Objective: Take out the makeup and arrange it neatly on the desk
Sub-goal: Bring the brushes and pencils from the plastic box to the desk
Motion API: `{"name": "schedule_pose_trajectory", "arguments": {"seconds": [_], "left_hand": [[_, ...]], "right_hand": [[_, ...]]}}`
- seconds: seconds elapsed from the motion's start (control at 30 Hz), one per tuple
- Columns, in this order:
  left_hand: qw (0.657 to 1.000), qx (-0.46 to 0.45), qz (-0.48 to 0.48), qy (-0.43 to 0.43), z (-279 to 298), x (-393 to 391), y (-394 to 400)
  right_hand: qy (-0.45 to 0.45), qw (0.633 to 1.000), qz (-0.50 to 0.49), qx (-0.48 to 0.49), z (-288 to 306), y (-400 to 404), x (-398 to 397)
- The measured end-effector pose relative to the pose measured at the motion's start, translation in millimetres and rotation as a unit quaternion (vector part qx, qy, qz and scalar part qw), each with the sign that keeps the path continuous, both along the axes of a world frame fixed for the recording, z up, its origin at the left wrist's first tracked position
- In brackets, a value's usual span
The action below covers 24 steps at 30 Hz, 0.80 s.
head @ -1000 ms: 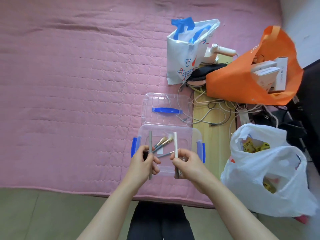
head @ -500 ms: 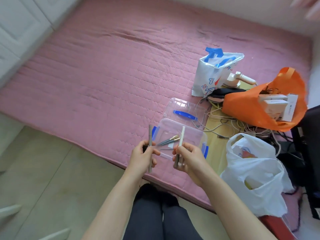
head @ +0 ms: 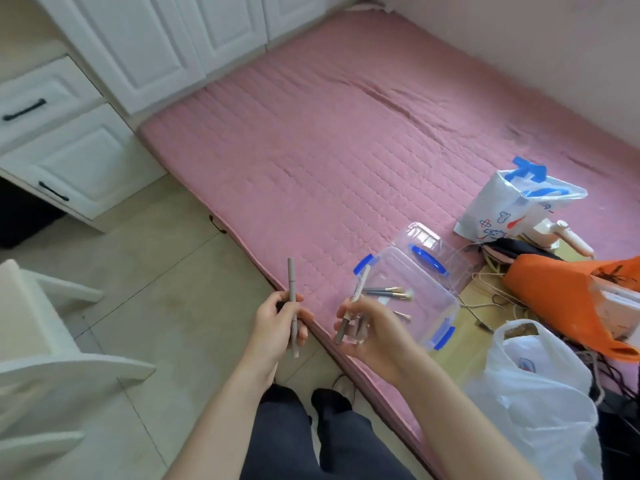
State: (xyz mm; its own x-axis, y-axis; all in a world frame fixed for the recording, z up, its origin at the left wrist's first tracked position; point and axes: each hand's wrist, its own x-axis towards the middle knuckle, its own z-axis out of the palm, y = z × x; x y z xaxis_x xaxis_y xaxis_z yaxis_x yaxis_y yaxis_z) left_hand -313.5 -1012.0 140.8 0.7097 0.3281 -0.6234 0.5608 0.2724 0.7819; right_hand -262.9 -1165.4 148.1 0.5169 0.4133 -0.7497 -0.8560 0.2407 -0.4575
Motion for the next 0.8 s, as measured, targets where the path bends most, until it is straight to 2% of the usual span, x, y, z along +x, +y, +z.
{"name": "schedule_pose_trajectory", "arguments": {"seconds": [0.37, 0.63, 0.8], "left_hand": [[0.994, 0.017, 0.112, -0.010, 16, -55, 110], [0.985, 0.055, 0.161, -0.015, 24, -86, 220], [0.982, 0.066, 0.174, -0.014, 22, -100, 278]], "right_hand": [[-0.026, 0.986, 0.156, -0.044, 3, 138, -20], [-0.153, 0.950, 0.263, -0.076, 5, 262, -48], [-0.125, 0.948, 0.288, -0.044, 7, 327, -55]]}}
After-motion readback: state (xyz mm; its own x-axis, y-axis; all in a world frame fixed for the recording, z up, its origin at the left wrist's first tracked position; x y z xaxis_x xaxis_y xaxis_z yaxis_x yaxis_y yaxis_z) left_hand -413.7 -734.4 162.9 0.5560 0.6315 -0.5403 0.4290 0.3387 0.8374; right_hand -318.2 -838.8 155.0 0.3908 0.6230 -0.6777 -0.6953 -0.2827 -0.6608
